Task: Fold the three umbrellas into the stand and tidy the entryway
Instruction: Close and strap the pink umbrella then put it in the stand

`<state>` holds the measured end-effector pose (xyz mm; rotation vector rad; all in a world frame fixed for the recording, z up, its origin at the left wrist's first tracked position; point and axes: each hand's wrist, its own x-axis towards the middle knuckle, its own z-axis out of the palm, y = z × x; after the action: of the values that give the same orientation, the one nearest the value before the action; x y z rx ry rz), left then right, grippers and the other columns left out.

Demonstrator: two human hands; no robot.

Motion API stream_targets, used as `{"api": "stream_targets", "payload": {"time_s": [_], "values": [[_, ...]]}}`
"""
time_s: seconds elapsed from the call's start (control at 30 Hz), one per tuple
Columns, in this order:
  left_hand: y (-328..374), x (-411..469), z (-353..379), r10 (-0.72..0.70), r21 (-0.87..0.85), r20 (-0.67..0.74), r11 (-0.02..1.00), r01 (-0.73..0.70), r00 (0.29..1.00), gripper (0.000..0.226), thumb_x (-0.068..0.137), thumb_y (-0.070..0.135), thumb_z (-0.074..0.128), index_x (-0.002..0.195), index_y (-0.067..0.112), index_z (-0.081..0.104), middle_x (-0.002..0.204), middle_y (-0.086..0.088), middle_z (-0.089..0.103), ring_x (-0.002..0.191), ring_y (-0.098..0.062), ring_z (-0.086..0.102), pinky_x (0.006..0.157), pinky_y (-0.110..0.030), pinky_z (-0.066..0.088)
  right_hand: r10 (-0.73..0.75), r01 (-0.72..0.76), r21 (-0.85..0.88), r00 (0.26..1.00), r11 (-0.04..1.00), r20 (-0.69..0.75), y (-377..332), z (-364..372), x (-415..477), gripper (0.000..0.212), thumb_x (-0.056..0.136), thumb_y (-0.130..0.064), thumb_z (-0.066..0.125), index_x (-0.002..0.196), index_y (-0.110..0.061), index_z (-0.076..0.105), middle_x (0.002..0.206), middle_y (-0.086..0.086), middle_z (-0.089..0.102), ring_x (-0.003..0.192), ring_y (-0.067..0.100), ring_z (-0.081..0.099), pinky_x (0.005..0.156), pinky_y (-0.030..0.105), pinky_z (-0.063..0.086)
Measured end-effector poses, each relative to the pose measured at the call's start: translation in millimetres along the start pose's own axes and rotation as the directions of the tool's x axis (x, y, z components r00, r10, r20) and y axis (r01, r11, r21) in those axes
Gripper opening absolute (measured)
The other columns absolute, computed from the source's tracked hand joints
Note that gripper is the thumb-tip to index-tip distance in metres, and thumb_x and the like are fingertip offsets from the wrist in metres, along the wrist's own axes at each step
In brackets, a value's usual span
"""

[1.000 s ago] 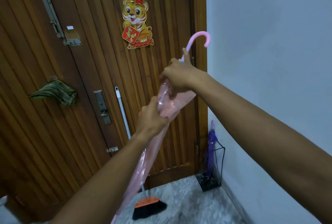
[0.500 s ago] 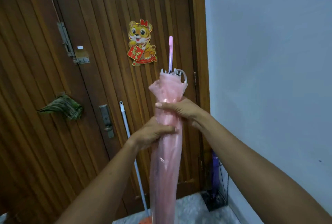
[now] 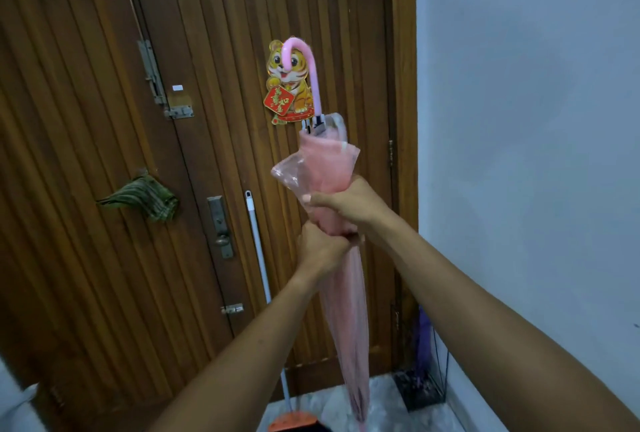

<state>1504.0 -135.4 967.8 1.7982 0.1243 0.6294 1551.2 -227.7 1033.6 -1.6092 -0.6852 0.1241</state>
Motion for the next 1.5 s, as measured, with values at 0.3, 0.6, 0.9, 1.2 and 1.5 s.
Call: {"api": "stream_targets", "payload": {"time_s": [0.3, 0.6, 0.9, 1.2, 1.5], "values": [[16, -11, -52, -0.177, -0.194, 0.243, 0.955, 0.226, 0.954, 0.043, 0.081, 0.004, 0.074, 0.121, 0.008, 0.058, 0.109, -0.014, 0.063, 0.1, -0.028, 0.066, 0.082, -0.038, 0.058, -0.044, 0.037, 0.091, 0.996, 0.995, 0.081, -19, -49, -13, 0.069, 0.081, -0.048, 0.078, 0.143, -0.035, 0.051, 0.143, -0.005, 0.055, 0.12, 0.014, 0.06, 0.103, 0.043, 0.05], [20, -10, -38, -0.112, -0.026, 0.145, 0.993, 0.116, 0.983, 0.043, 0.074, 0.004, 0.08, 0.113, 0.01, 0.063, 0.113, -0.012, 0.065, 0.108, -0.028, 0.064, 0.089, -0.037, 0.058, -0.427, 0.382, -0.229, 0.882, 0.895, -0.201, -75, -27, -3, 0.036, 0.091, -0.05, 0.068, 0.09, -0.016, 0.079, 0.084, -0.005, 0.075, 0.083, 0.007, 0.07, 0.075, 0.03, 0.057], [18, -13, -32, -0.07, 0.022, 0.144, 0.997, 0.068, 0.987, 0.044, 0.077, 0.002, 0.078, 0.115, 0.009, 0.058, 0.112, -0.008, 0.06, 0.102, -0.021, 0.062, 0.062, -0.016, 0.055, -0.271, 0.238, -0.164, 0.937, 0.957, -0.222, -83, -25, 9, 0.021, 0.085, -0.035, 0.079, 0.082, -0.014, 0.078, 0.089, -0.006, 0.074, 0.091, 0.008, 0.069, 0.075, 0.03, 0.059], [13, -4, -60, -0.286, -0.167, 0.162, 0.935, 0.312, 0.945, 0.047, 0.073, 0.004, 0.08, 0.116, 0.009, 0.061, 0.117, -0.015, 0.062, 0.111, -0.034, 0.062, 0.091, -0.044, 0.057, -0.258, 0.291, 0.182, 0.948, 0.939, -0.185, -70, -36, -12, 0.017, 0.096, -0.023, 0.068, 0.082, -0.014, 0.072, 0.067, -0.011, 0.063, 0.065, 0.003, 0.055, 0.066, 0.022, 0.045], [3, -6, -73, -0.248, -0.12, 0.288, 0.949, 0.292, 0.925, 0.062, 0.071, 0.016, 0.086, 0.126, 0.013, 0.057, 0.118, -0.014, 0.062, 0.109, -0.03, 0.063, 0.085, -0.04, 0.06, 0.046, 0.097, 0.846, 0.989, 0.524, -0.142, -23, -49, -9, 0.011, 0.102, -0.011, 0.053, 0.099, -0.009, 0.063, 0.098, 0.009, 0.073, 0.098, 0.023, 0.072, 0.09, 0.037, 0.057]]}}
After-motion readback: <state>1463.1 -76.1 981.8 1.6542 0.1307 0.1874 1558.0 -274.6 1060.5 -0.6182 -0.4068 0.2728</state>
